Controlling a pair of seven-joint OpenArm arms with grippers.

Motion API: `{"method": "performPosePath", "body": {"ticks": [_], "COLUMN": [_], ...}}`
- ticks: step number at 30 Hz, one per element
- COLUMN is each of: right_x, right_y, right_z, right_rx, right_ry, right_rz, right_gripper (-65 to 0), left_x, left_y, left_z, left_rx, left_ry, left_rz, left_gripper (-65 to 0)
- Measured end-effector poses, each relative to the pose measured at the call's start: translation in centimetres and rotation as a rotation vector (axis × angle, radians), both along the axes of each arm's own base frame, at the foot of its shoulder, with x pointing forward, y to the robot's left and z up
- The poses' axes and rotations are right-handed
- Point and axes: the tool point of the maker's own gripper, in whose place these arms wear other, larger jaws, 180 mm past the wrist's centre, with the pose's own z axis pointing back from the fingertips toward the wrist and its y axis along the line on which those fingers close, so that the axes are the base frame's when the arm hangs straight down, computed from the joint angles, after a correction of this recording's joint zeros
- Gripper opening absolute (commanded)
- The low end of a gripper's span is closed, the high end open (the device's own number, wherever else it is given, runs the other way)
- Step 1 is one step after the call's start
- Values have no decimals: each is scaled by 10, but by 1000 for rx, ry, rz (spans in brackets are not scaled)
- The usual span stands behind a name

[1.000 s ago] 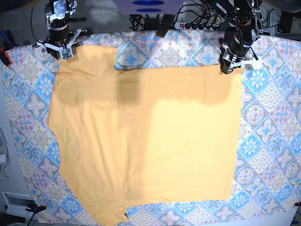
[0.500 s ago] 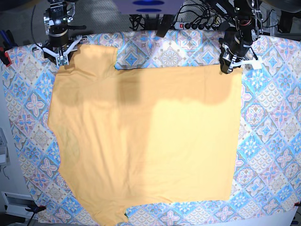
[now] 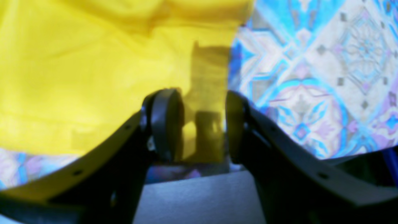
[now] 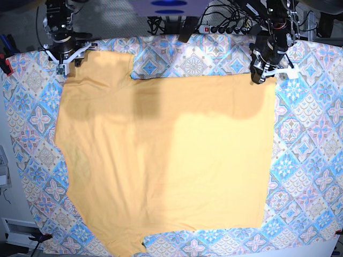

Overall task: Fold the T-shirt properly
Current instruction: 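Lower the right gripper onto the other shoulder corner and grasp it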

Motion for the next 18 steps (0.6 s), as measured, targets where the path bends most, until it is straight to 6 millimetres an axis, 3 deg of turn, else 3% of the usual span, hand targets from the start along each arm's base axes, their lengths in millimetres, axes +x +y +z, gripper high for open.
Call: {"method": "performPosePath", "body": {"ticks": [12,16,18], "right_x": [3,6,6], "right_y": [-2,14,26], "right_z": [-8,-9,-9], "right_rx": [69,115,159], "right_ry": [-15,-9,0], "right_rz": [-62,32,93], "right_gripper": [-398,-412,-449], "left_x": [0,0,0], "left_y": [0,0,0], "left_z": [0,0,0], "left_rx": [0,1,0], "left_ry": [-1,-1,-1], "left_rz": [0,1,0], "left_gripper": [-650,-650,-650]}}
